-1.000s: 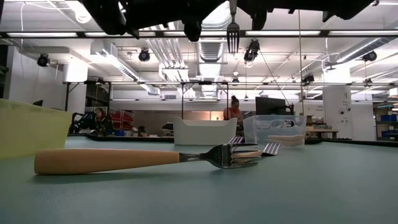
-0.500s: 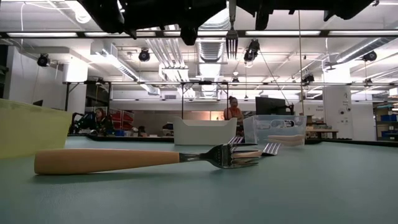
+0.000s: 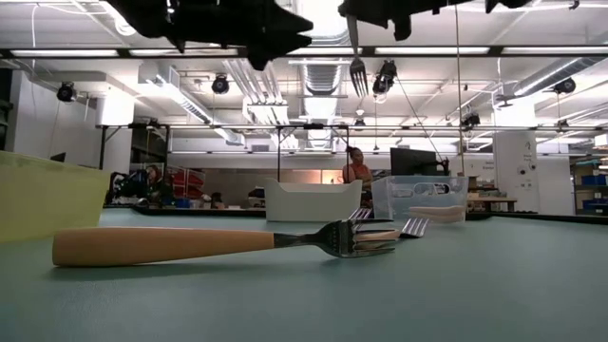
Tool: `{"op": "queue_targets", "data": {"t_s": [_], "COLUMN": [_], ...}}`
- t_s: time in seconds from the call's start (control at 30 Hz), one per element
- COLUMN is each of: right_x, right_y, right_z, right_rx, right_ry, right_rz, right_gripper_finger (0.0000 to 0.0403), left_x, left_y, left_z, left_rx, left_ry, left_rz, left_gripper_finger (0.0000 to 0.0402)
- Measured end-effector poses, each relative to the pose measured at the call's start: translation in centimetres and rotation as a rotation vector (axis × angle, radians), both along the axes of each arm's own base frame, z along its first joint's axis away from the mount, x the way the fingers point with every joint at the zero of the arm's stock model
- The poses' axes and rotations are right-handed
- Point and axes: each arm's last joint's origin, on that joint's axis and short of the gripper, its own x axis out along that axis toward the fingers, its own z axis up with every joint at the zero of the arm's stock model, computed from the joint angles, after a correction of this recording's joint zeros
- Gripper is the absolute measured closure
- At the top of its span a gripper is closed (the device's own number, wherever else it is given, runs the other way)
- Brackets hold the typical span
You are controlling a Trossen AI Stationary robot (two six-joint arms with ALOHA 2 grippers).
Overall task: Sort silverware by color (type)
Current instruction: Put the white fork into the white bin
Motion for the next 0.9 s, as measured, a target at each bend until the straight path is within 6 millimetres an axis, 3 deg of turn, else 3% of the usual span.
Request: {"op": "queue_targets", "data": {"t_s": [0.2,0.37,0.5,0.67,0.77,0.9], "right_x": [1.7,4.2,6.0,7.6,8.2,9.7], "right_y": [-1.7,-4.2,-6.4,-9.9,-11.9,-13.0], "right_z": [0.3,-0.4,-0.8,-0.1,-0.1,-1.3], "right_rx": [-0.041,-0.101,-0.140,-0.235,-0.224,-0.198], "right_ry": [0.064,0.143,0.246,0.337,0.345,0.352], "right_rz": [-0.080,-0.206,-0.379,-0.623,-0.663,-0.593], "right_gripper_finger": [0.0382,0.0382,0.0382,0.0382,0.0382,0.0382], "left_x": [-2.6,-4.2,-5.7,-7.7,-8.8,-9.9], "left_y": [1.4,2.0,2.2,2.0,1.8,1.5], "left_z": [1.3,2.0,2.7,2.0,1.7,1.0], "left_rx": [0.082,0.152,0.174,0.196,0.205,0.208], "left_ry": [0.055,0.067,0.068,0.041,0.018,0.019], "left_rz": [0.100,0.180,0.211,0.245,0.264,0.329], "left_gripper_finger": [0.0209,0.0213,0.0214,0.0214,0.0215,0.0215]}}
